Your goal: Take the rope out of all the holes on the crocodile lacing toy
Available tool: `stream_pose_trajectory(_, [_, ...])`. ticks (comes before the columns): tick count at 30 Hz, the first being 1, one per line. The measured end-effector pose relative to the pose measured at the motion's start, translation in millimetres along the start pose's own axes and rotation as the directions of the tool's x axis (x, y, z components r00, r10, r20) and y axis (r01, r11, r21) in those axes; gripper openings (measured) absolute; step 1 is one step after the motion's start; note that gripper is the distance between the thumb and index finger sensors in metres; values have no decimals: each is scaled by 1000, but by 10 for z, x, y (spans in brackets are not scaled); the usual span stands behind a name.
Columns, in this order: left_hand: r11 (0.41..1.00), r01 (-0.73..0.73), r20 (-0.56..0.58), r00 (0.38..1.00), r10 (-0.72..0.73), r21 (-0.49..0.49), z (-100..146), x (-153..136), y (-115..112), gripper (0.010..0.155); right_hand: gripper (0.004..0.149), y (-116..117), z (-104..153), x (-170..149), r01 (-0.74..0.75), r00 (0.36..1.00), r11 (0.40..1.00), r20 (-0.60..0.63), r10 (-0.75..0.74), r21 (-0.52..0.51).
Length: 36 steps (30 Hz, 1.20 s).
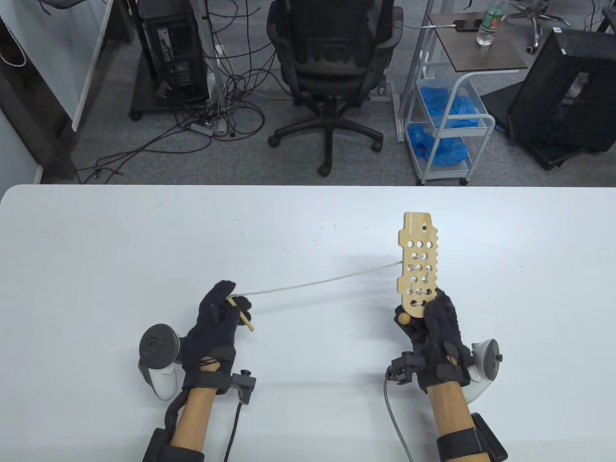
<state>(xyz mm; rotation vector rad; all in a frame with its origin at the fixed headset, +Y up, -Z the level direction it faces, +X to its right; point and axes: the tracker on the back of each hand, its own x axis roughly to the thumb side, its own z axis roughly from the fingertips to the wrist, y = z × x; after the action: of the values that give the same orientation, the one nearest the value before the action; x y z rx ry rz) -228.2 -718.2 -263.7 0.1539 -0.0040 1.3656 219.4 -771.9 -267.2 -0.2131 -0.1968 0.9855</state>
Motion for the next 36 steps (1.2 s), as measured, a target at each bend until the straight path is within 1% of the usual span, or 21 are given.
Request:
stream_pose_trajectory(2, [1000,11,-3,1000,-11,2,-5,-2,7,51,50,34,-1,-10,-17,1000,1000,0,17,25])
stream_pose_trajectory(6, [997,63,0,998,-63,35,22,27,-17,46,50,146,32,-75,-62,998,993,-21,64,102])
stream_pose_trajectory(7, [997,69,4,998,-69,34,26,40,-29,45,50,175,40,-86,-70,997,991,-24,73,118])
stream_pose_trajectory(9, [998,58,15,998,-59,14,29,66,-72,44,49,274,63,-123,-101,993,977,-37,110,186])
stream_pose_trajectory(11, [999,37,21,999,-37,-2,40,80,-121,42,49,381,100,-166,-145,986,951,-38,161,272])
stream_pose_trajectory(15, [999,-3,30,1000,5,-51,47,93,-207,40,48,601,204,-258,-226,969,901,-7,247,371])
stream_pose_trajectory(17, [996,-39,25,999,41,-79,51,81,-244,40,48,703,259,-315,-240,963,868,-8,270,435])
stream_pose_trajectory(19, [990,-89,14,996,91,-113,47,63,-278,40,47,809,320,-368,-266,955,828,16,297,494])
stream_pose_trajectory(21, [982,-118,17,992,122,-146,38,58,-303,40,47,880,373,-405,-294,945,798,37,324,526])
stream_pose_trajectory(24, [964,-157,21,986,165,-213,25,62,-340,40,47,939,427,-451,-289,945,785,32,325,549])
stream_pose_trajectory(28, [951,-197,17,978,207,-239,17,56,-354,41,47,964,445,-455,-266,952,781,28,304,565])
stream_pose_trajectory(32, [930,-241,2,968,251,-278,9,47,-378,41,47,975,446,-459,-277,947,759,36,318,590])
stream_pose_trajectory(36, [920,-228,6,970,243,-318,5,69,-408,41,47,1000,463,-474,-252,953,752,21,302,609])
